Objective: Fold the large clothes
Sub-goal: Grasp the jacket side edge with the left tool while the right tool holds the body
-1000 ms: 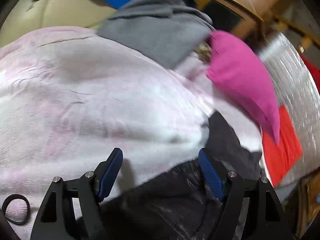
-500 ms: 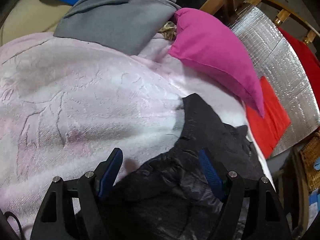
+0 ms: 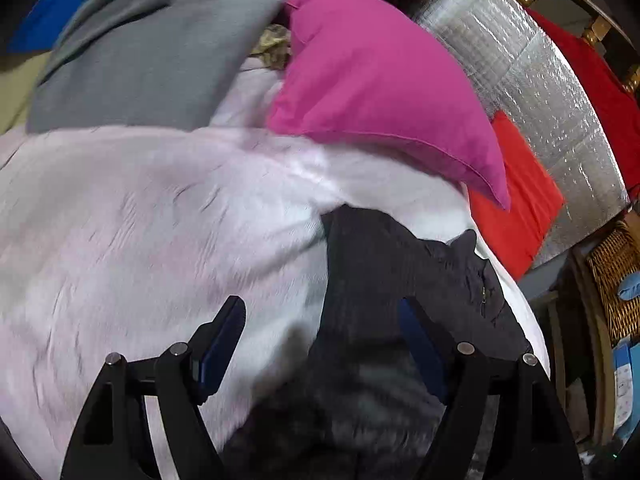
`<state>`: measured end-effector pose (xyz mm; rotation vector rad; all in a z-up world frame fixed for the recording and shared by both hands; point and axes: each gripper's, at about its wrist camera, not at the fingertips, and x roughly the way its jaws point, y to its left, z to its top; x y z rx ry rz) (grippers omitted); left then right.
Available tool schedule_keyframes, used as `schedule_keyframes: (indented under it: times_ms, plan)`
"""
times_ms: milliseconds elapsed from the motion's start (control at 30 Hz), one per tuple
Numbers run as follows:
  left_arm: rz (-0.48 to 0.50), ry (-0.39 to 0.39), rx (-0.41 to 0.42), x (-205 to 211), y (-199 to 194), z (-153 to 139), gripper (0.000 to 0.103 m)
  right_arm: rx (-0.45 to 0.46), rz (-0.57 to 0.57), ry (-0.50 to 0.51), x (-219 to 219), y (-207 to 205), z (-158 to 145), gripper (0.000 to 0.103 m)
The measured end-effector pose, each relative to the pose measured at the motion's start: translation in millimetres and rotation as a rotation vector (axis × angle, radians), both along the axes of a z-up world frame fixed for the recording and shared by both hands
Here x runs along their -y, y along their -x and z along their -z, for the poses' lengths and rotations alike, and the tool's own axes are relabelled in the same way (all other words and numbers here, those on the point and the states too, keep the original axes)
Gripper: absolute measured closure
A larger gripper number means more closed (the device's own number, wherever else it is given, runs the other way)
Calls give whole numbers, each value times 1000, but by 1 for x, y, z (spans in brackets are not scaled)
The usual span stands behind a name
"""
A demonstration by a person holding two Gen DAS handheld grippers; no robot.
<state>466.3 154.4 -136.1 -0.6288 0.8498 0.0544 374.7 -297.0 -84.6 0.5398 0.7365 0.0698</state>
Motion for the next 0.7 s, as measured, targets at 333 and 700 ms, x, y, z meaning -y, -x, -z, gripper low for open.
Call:
schedule_keyframes:
  times_ms: [333, 700]
  plan:
    - [216, -41, -115, 17, -89, 24, 49, 21, -305, 205, -108, -64, 18, 46]
    - [305, -60, -75, 26, -110, 30, 92, -22, -313, 340, -133, -66, 21, 57]
